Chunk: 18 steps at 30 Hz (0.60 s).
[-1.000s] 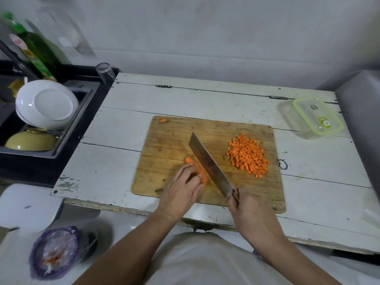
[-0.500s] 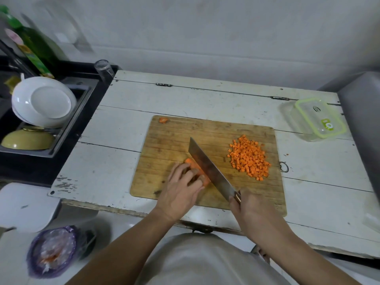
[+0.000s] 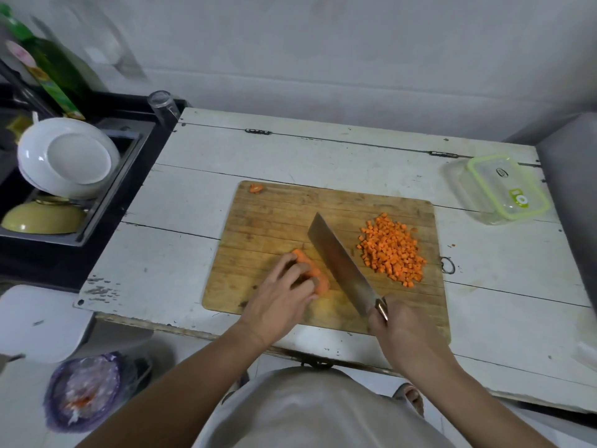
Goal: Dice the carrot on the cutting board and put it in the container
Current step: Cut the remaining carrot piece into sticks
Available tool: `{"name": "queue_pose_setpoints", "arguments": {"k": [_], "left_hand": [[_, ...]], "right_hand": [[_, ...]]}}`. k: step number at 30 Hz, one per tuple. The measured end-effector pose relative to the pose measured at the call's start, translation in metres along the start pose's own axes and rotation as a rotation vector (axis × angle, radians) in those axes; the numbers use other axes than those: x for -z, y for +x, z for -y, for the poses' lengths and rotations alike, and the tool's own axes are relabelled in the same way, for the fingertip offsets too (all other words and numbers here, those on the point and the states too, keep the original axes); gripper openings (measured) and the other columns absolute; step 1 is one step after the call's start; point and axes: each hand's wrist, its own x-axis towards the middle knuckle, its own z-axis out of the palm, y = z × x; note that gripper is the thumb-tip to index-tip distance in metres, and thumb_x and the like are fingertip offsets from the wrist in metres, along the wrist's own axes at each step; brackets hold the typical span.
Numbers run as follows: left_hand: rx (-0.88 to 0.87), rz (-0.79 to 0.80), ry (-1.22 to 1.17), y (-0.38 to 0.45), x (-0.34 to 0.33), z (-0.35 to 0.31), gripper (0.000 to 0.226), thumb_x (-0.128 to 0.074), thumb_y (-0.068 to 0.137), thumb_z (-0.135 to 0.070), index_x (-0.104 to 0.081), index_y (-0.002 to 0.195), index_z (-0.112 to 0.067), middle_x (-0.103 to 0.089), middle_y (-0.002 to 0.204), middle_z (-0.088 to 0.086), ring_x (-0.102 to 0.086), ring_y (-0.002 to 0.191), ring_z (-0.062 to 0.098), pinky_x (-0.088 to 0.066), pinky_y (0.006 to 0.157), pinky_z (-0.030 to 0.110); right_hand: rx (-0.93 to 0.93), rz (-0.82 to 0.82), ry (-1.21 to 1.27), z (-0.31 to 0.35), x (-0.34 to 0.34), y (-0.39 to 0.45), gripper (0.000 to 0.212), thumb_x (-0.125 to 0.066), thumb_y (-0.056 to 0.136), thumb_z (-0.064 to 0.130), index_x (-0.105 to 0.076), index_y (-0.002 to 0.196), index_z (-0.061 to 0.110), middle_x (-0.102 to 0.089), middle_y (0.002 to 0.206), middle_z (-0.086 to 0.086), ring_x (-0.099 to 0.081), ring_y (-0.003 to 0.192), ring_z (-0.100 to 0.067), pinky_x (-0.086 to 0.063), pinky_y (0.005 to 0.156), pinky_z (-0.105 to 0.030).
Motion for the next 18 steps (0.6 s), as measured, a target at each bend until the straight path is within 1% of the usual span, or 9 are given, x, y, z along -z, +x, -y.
{"name": "queue_pose_setpoints", "arguments": {"k": [3,5,6,8,10,11,13,16,18], "left_hand": [[0.003,-0.026,-0.022,-0.0011,-0.0005,-0.0021,0.013,-0.068,0.095,-0.031,-0.072,0.102,-0.02,-0.063,0.124,0.005,-0.046,0.133,0.032,-0.044,0.112,0.043],[-0.001,-0.045,-0.013,-0.0019,-0.0011,-0.0025,0.013,-0.069,0.094,-0.03,-0.073,0.101,-0.02,-0.065,0.122,0.005,-0.048,0.132,0.031,-0.043,0.112,0.041],[-0.007,-0.051,-0.003,-0.0017,-0.001,-0.0023,0.014,-0.068,0.094,-0.031,-0.073,0.101,-0.02,-0.066,0.122,0.005,-0.048,0.132,0.03,-0.04,0.115,0.039],[-0.025,-0.057,0.02,0.0002,0.0012,-0.0022,0.016,-0.064,0.095,-0.031,-0.073,0.1,-0.02,-0.066,0.122,0.006,-0.045,0.133,0.028,-0.029,0.119,0.033],[-0.063,-0.048,0.038,0.0025,0.0026,-0.0008,0.022,-0.057,0.099,-0.031,-0.074,0.1,-0.018,-0.067,0.121,0.008,-0.042,0.133,0.027,-0.022,0.121,0.032],[-0.082,-0.036,0.038,0.0031,0.0028,0.0003,0.027,-0.052,0.1,-0.033,-0.074,0.101,-0.017,-0.066,0.122,0.008,-0.042,0.134,0.026,-0.022,0.122,0.033],[-0.081,0.009,0.026,0.0023,0.0021,0.0033,0.036,-0.044,0.102,-0.038,-0.073,0.108,-0.019,-0.063,0.128,0.007,-0.041,0.139,0.027,-0.028,0.122,0.035],[-0.039,0.098,0.017,0.001,-0.0002,0.0061,0.037,-0.039,0.105,-0.041,-0.068,0.119,-0.023,-0.056,0.139,0.004,-0.036,0.145,0.029,-0.036,0.12,0.042],[-0.029,0.155,0.025,0.0016,-0.0009,0.0071,0.036,-0.037,0.106,-0.041,-0.065,0.122,-0.024,-0.051,0.143,0.003,-0.031,0.148,0.031,-0.038,0.118,0.044]], "right_hand": [[0.087,-0.01,-0.127,0.006,-0.005,0.0,0.028,-0.04,0.103,0.048,-0.049,0.09,0.025,-0.058,0.072,0.004,-0.058,0.064,-0.018,-0.038,0.05,-0.032],[0.138,-0.011,-0.177,0.0092,-0.0063,-0.0013,0.028,-0.04,0.103,0.048,-0.047,0.088,0.025,-0.055,0.069,0.006,-0.053,0.059,-0.016,-0.031,0.046,-0.029],[0.148,-0.006,-0.18,0.0095,-0.006,-0.0012,0.028,-0.04,0.103,0.047,-0.046,0.088,0.025,-0.054,0.068,0.007,-0.051,0.057,-0.014,-0.028,0.045,-0.027],[0.15,0.003,-0.15,0.008,-0.0051,-0.0007,0.03,-0.042,0.103,0.048,-0.048,0.087,0.024,-0.054,0.067,0.006,-0.051,0.056,-0.013,-0.026,0.043,-0.025],[0.146,0.017,-0.123,0.0058,-0.005,0.0003,0.031,-0.042,0.103,0.048,-0.05,0.087,0.022,-0.055,0.068,0.004,-0.054,0.058,-0.014,-0.028,0.044,-0.025],[0.144,0.03,-0.109,0.0048,-0.0048,0.0012,0.031,-0.042,0.103,0.048,-0.05,0.087,0.022,-0.056,0.068,0.004,-0.055,0.059,-0.014,-0.03,0.045,-0.026],[0.125,0.057,-0.065,0.0026,-0.0041,0.0034,0.028,-0.042,0.104,0.047,-0.049,0.088,0.024,-0.057,0.071,0.004,-0.056,0.062,-0.013,-0.036,0.047,-0.027],[0.08,0.045,0.011,0.0003,-0.0004,0.0034,0.026,-0.043,0.103,0.048,-0.051,0.088,0.028,-0.061,0.073,0.004,-0.06,0.065,-0.014,-0.049,0.058,-0.036],[0.07,0.0,0.06,0.0023,0.0033,-0.0014,0.027,-0.044,0.103,0.045,-0.048,0.081,0.03,-0.061,0.071,0.004,-0.06,0.064,-0.014,-0.049,0.06,-0.038]]}}
